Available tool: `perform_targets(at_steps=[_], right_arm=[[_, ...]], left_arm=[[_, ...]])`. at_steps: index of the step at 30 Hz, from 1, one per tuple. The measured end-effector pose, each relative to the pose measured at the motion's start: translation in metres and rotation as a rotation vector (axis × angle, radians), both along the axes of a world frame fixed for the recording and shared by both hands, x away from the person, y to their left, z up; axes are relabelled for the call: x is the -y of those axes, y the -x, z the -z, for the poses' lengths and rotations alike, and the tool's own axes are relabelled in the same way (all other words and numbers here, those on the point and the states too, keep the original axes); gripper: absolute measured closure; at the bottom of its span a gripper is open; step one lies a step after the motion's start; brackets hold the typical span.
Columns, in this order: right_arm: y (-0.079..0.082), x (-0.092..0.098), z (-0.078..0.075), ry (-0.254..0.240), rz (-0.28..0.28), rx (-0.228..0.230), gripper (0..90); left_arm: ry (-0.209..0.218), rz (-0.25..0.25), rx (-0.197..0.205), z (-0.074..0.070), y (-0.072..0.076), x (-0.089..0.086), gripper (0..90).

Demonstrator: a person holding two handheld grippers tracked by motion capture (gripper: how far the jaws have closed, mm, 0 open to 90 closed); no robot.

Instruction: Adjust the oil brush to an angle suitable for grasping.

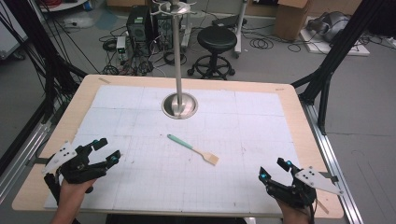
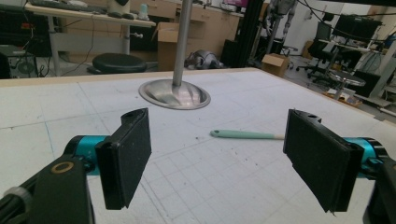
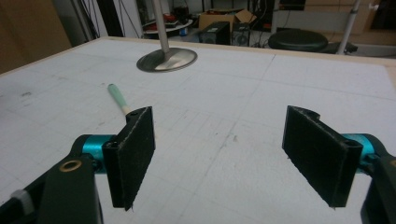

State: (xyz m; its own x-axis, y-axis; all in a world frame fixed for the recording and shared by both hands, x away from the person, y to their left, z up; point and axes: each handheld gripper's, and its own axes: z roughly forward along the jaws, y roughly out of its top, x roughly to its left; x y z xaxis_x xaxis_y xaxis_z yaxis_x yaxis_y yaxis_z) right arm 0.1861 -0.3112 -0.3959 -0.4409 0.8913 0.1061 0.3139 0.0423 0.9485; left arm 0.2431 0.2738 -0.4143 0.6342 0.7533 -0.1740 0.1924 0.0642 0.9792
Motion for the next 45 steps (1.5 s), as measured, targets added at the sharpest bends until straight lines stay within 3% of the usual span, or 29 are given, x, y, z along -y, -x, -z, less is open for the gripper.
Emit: perform_targets(at_steps=[11, 17, 19, 23, 27, 30, 33, 35, 38, 40, 45], right_arm=[[-0.014, -0.014, 0.002, -0.009, -0.044, -0.02, 24.6], [-0.024, -0.036, -0.004, -0.015, -0.117, -0.044, 25.0], [-0.032, -0.048, -0.005, -0.008, -0.151, -0.046, 24.5], [-0.045, -0.072, -0.003, 0.025, -0.186, -0.061, 23.6], [-0.06, -0.092, -0.002, 0.063, -0.232, -0.047, 20.1], [-0.074, -0.108, -0.003, 0.092, -0.287, -0.077, 17.3], [-0.088, -0.126, -0.004, 0.178, -0.306, -0.052, 16.6], [-0.097, -0.134, -0.005, 0.177, -0.326, -0.076, 16.6], [-0.11, -0.141, -0.004, 0.126, -0.333, -0.16, 16.2], [-0.116, -0.143, -0.004, 0.112, -0.34, -0.166, 16.1], [-0.123, -0.145, -0.007, 0.147, -0.35, -0.161, 16.1]], left_arm=[[-0.01, 0.001, -0.007, 0.002, -0.001, 0.002, 23.8], [-0.026, 0.019, -0.01, 0.004, -0.002, 0.002, 23.7], [-0.01, 0.021, -0.021, 0.005, -0.001, 0.0, 23.6], [0.0, 0.022, -0.015, 0.005, 0.0, -0.003, 23.7], [0.001, 0.02, -0.018, 0.005, 0.0, -0.004, 23.6], [0.001, 0.026, -0.02, 0.005, -0.001, -0.004, 23.6], [0.006, 0.031, -0.018, 0.005, -0.001, -0.003, 23.6], [0.0, 0.034, -0.017, 0.005, -0.001, -0.003, 23.7], [0.001, 0.041, -0.019, 0.006, -0.001, -0.003, 23.7], [0.003, 0.04, -0.022, 0.005, 0.0, -0.003, 23.6], [0.008, 0.04, -0.023, 0.005, 0.0, -0.003, 23.7]])
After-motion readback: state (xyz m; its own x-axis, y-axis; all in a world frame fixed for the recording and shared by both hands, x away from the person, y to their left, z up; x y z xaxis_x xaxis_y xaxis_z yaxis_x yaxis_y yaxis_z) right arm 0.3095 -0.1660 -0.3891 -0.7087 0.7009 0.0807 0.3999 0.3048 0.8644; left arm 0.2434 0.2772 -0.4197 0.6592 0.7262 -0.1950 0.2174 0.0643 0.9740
